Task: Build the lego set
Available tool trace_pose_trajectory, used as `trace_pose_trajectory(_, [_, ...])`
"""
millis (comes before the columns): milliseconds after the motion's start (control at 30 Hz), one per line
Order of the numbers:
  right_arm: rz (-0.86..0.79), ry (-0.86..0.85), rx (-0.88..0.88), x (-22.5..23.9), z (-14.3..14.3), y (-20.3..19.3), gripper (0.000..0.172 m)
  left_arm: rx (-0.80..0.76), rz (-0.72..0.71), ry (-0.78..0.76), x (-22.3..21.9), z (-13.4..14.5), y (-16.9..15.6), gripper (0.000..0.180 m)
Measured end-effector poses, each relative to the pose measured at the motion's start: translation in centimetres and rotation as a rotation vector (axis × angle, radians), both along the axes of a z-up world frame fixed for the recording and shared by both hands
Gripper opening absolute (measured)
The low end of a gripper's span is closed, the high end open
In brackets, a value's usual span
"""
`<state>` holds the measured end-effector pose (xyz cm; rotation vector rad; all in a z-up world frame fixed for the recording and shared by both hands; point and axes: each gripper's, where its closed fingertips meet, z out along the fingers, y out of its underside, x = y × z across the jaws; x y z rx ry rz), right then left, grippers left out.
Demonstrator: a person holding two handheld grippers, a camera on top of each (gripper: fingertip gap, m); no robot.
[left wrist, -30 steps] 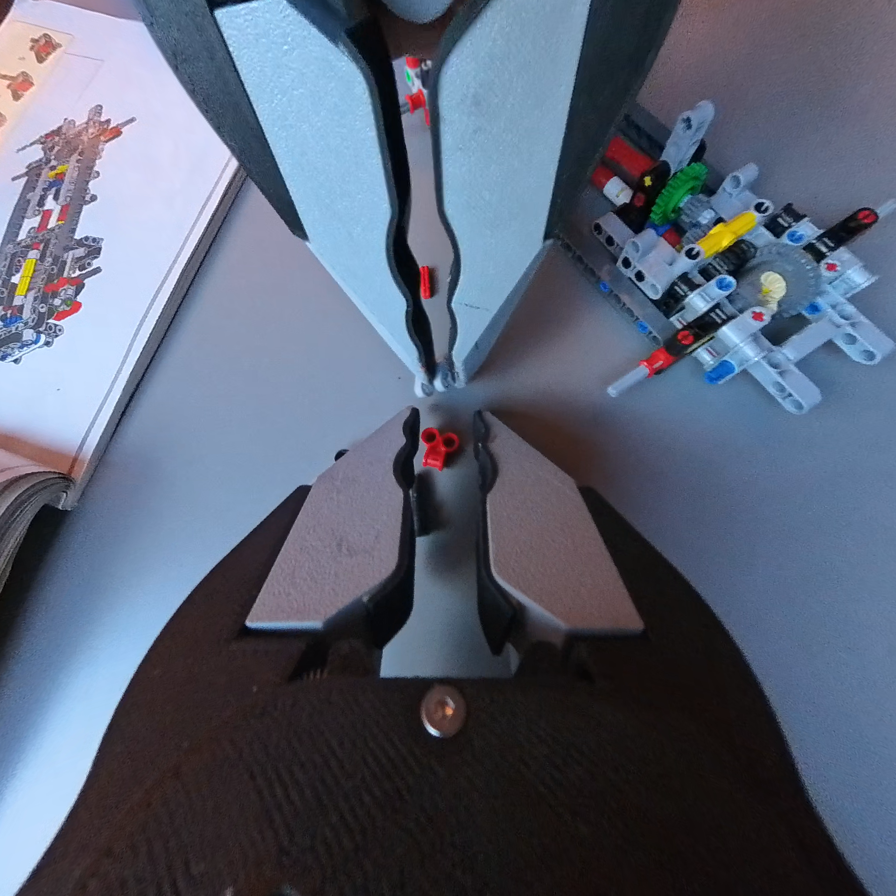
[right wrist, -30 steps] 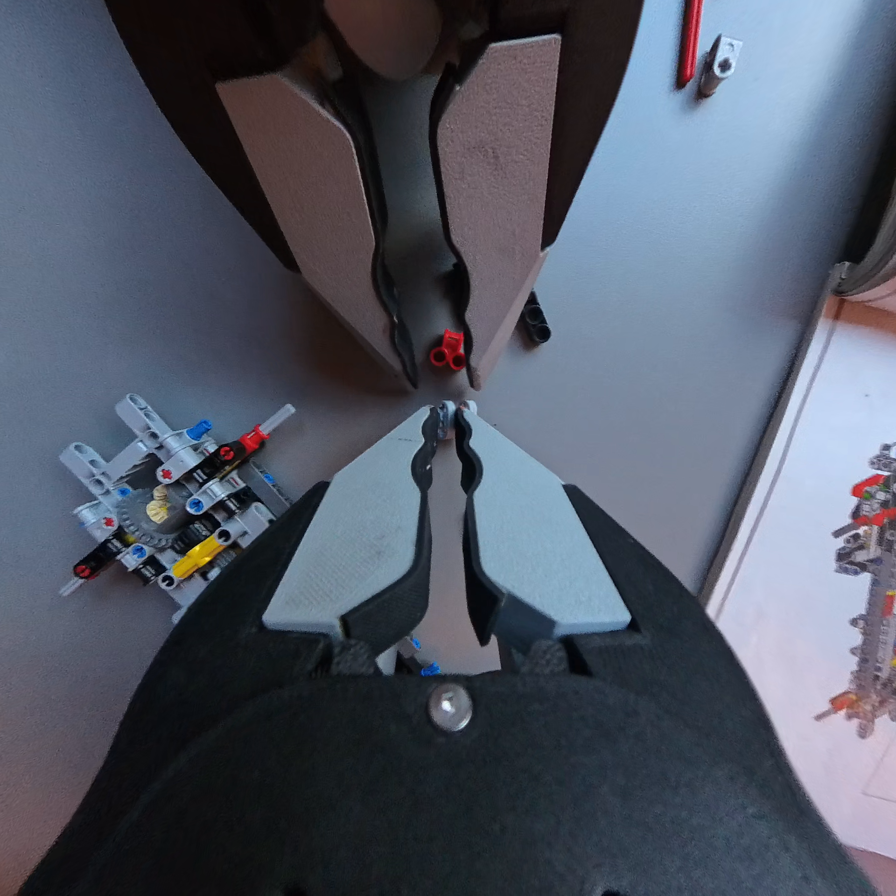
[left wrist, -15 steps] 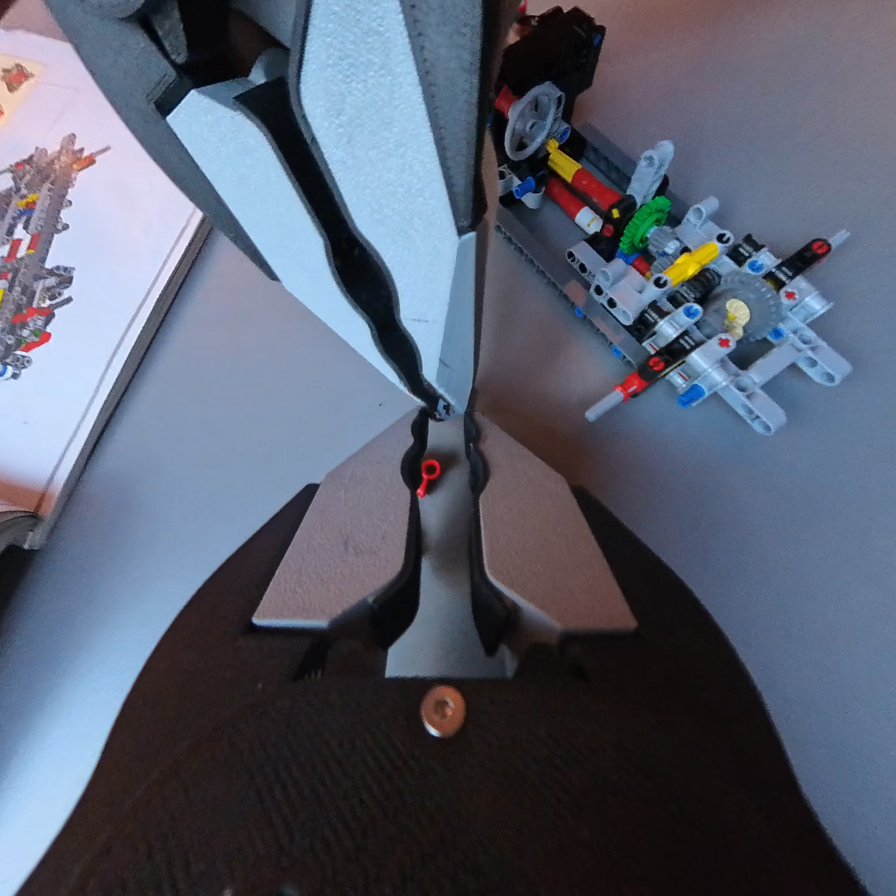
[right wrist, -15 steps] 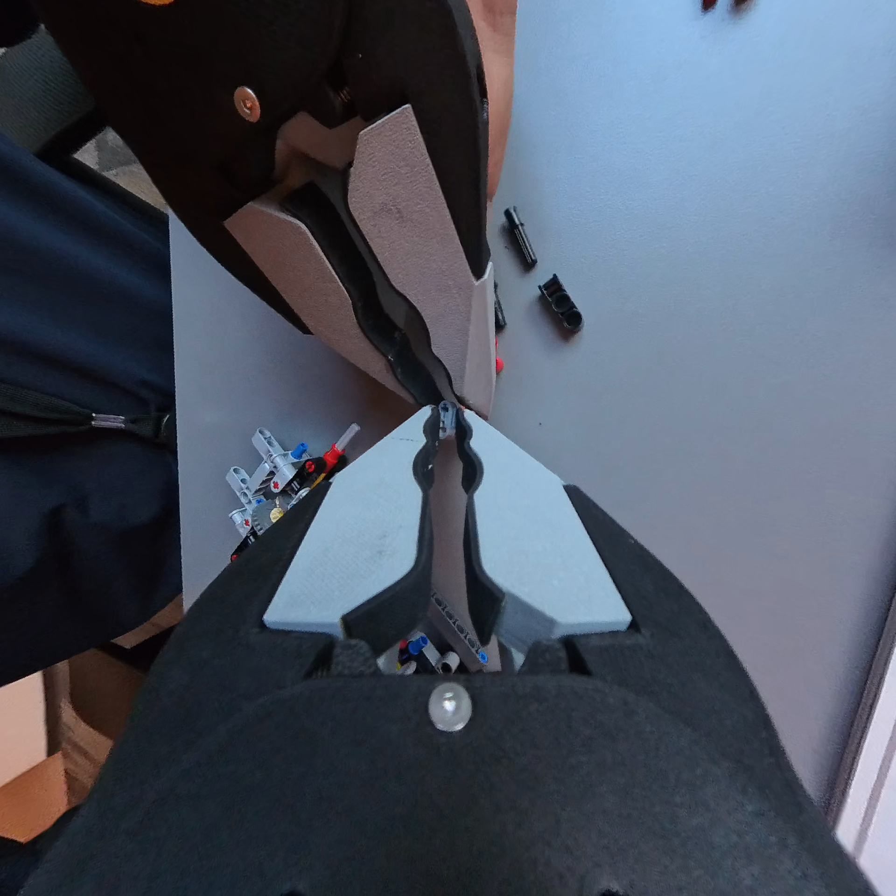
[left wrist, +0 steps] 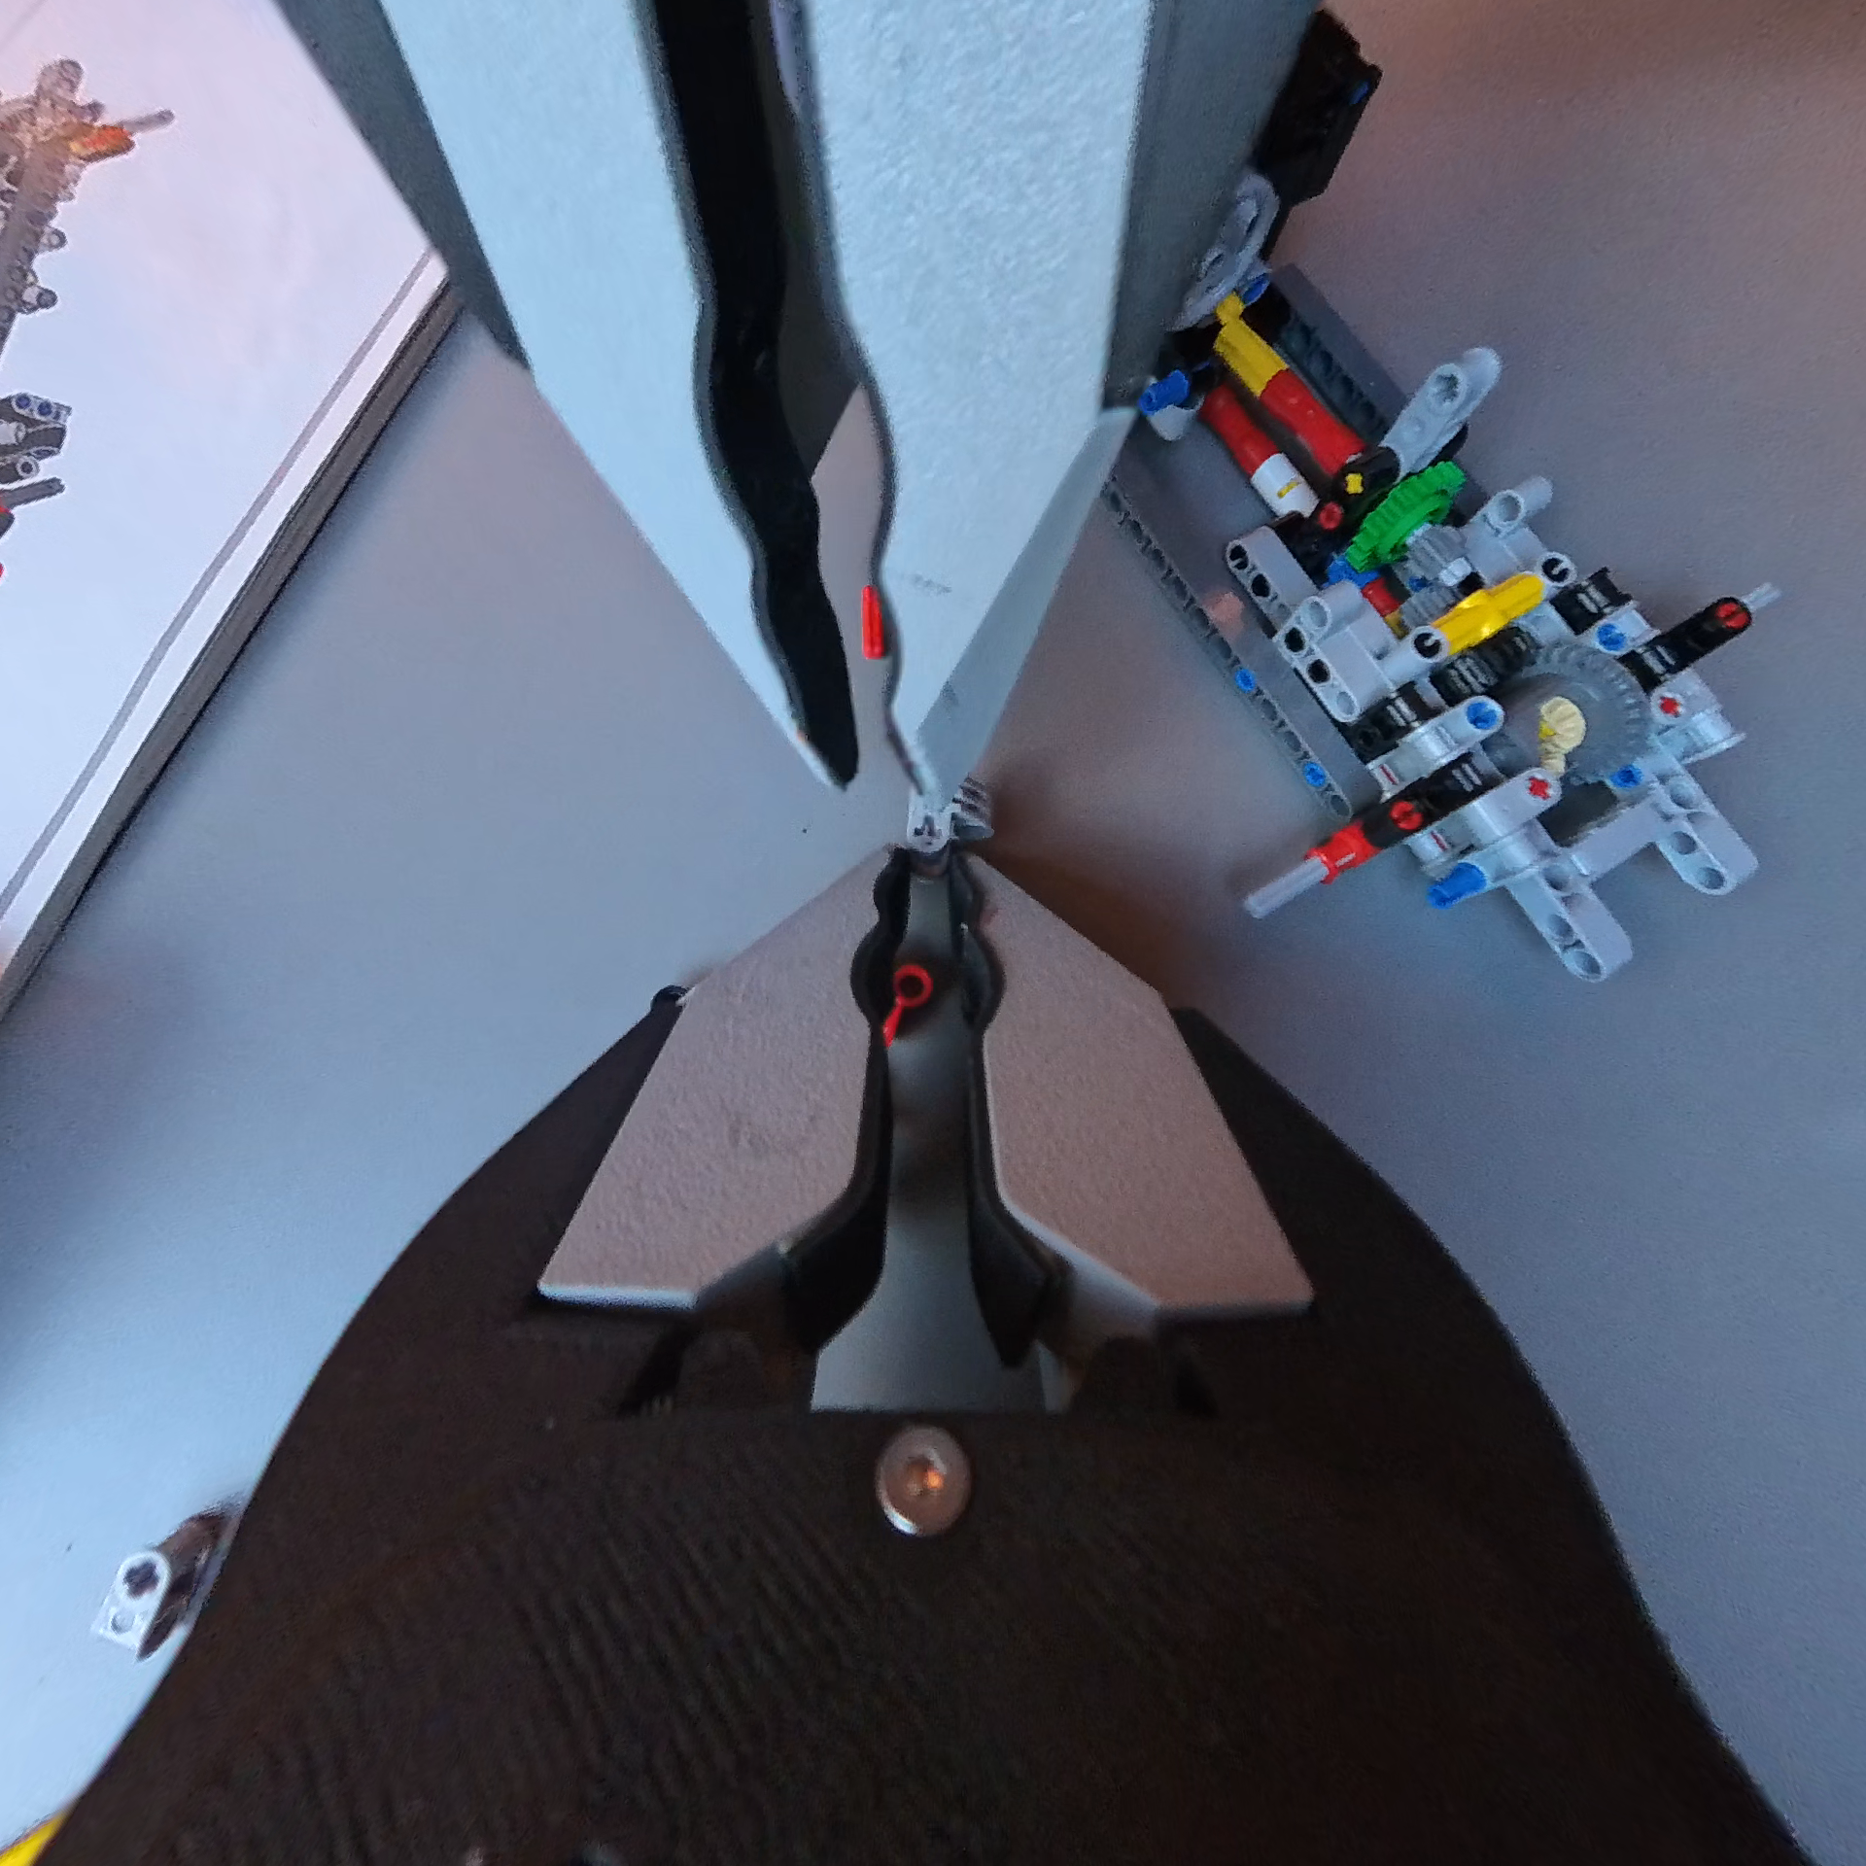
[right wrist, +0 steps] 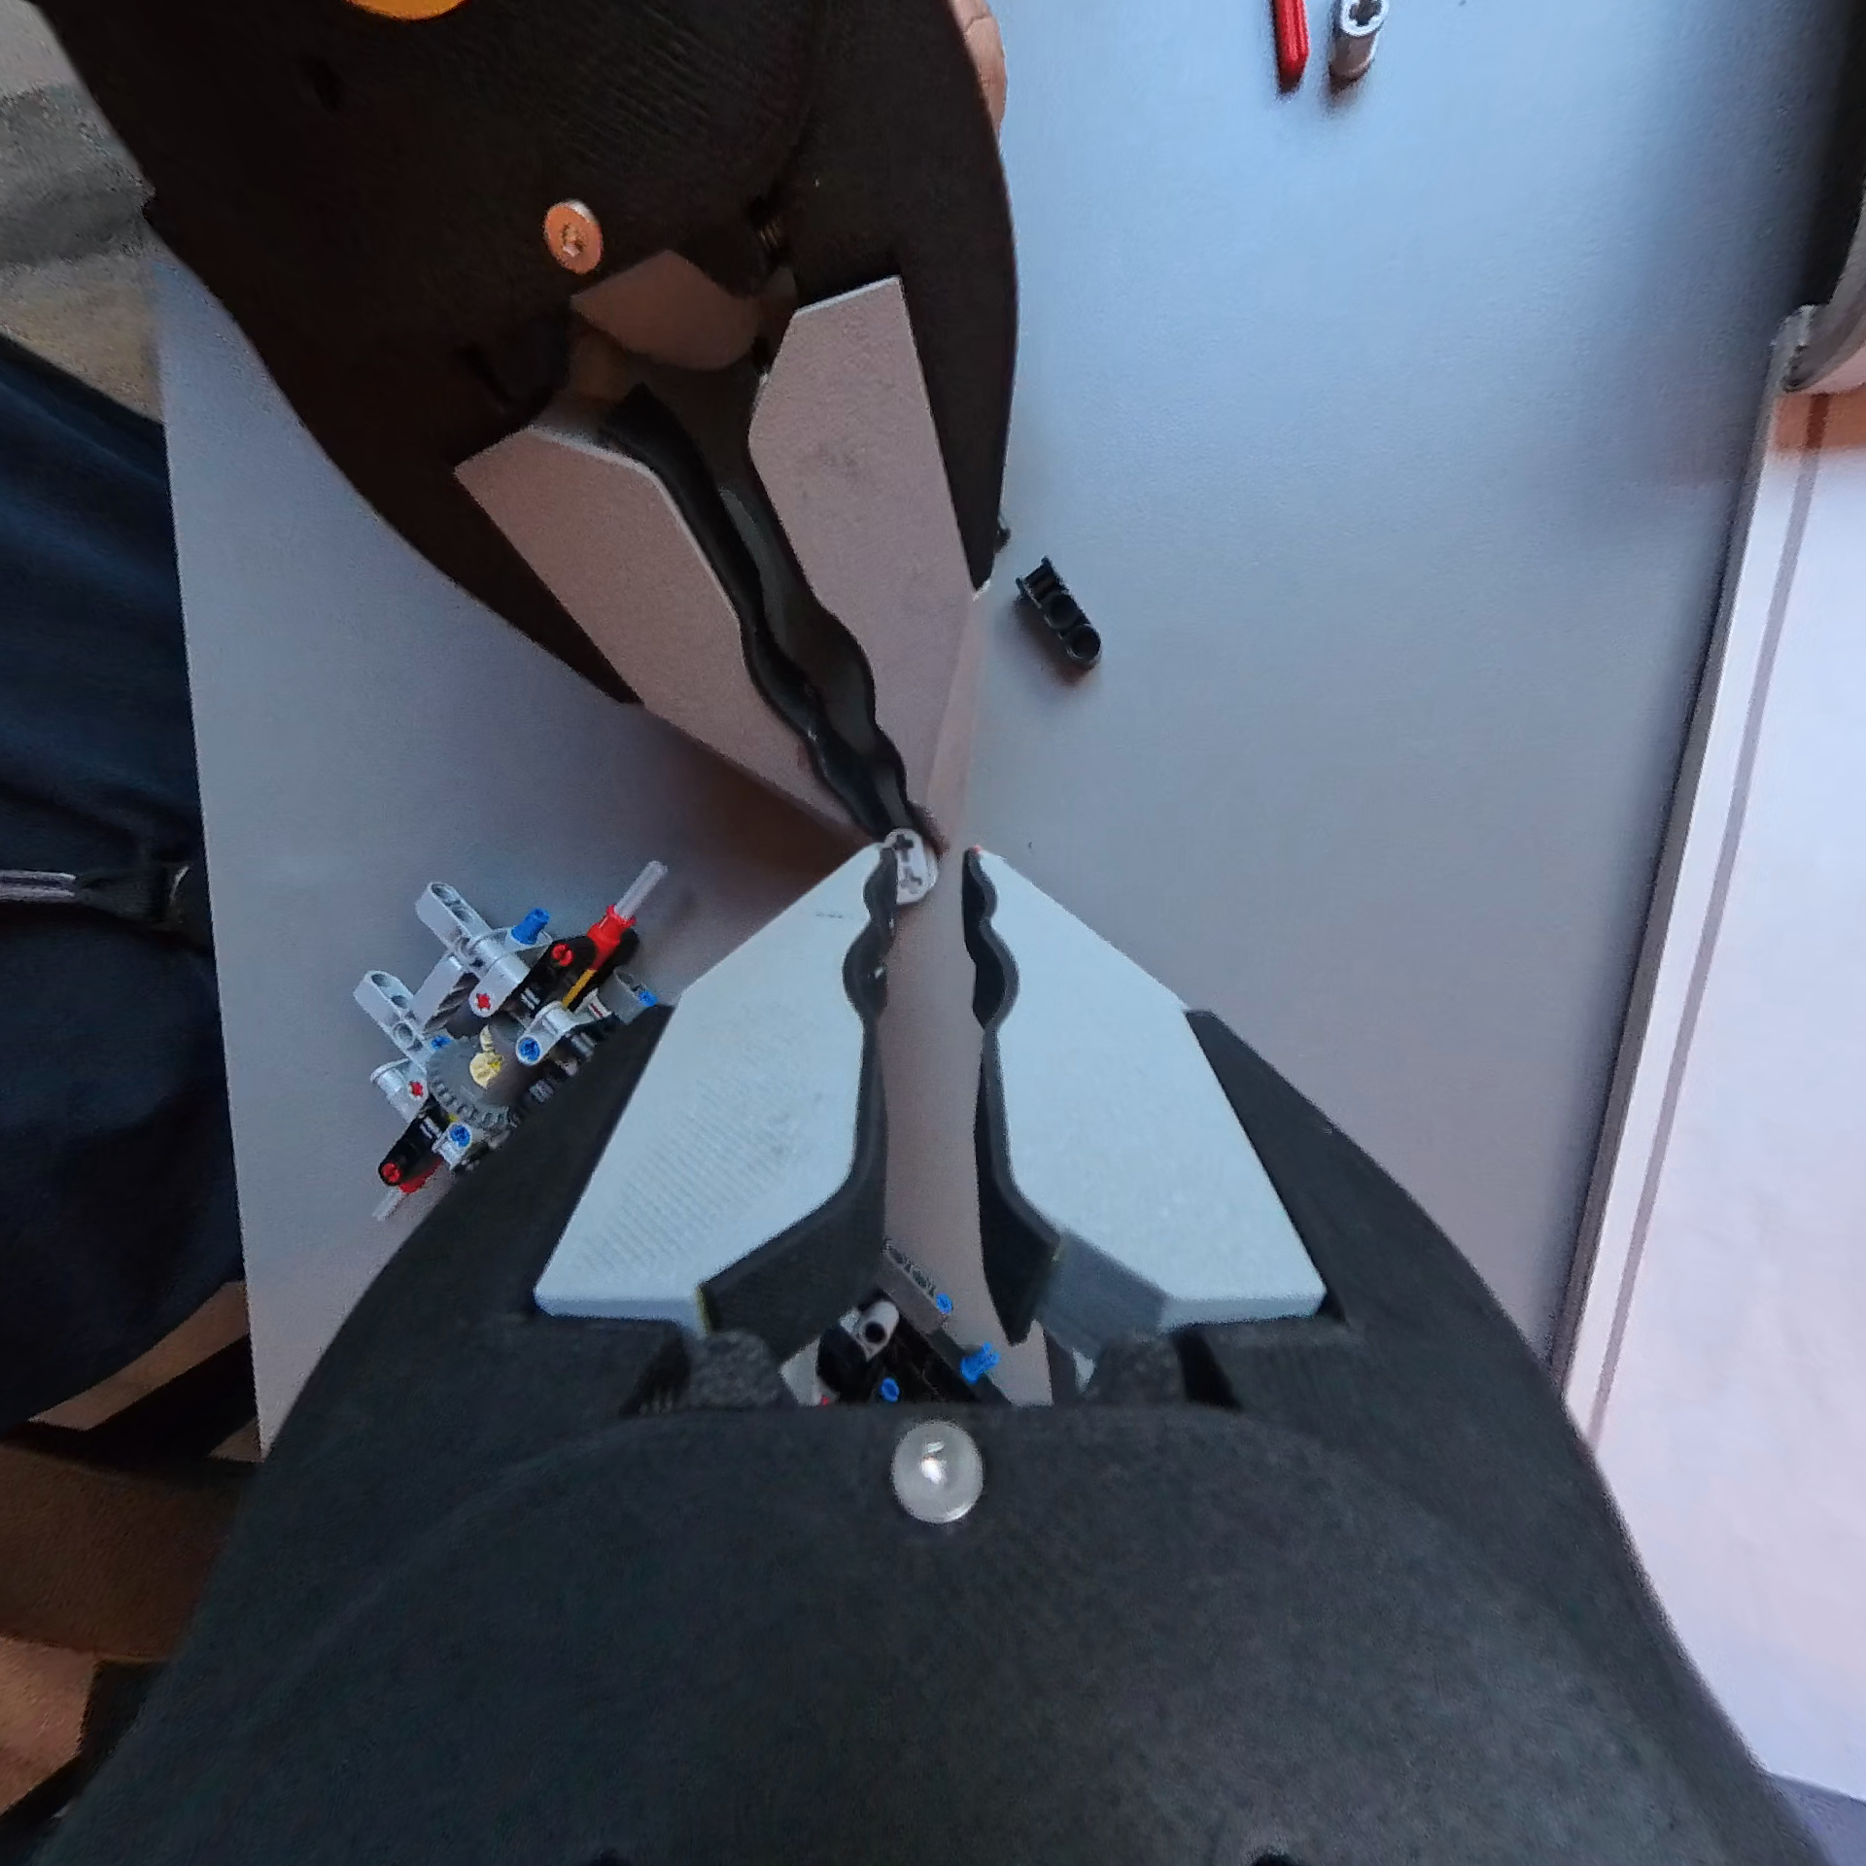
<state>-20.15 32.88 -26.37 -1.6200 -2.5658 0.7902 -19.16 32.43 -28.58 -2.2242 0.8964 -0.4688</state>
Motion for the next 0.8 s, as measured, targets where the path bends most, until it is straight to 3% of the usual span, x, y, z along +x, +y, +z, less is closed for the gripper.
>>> trace_pose_trajectory(333, [0.007,0.025,0.121,1.7,-0.4,0.2,0.016,-0.006,0.01,0.008,-0.1,0.0,0.0,0.012])
trace_pose_trajectory(500, [-0.044,0.055,0.185,2.9,0.8,3.1,0.015,0.021,0.025,0.062,-1.2,0.0,0.1,0.019])
trace_pose_trajectory(800, [0.055,-0.007,0.237,3.6,-1.5,4.0,0.015,0.03,-0.02,0.055,0.3,0.0,0.4,0.023])
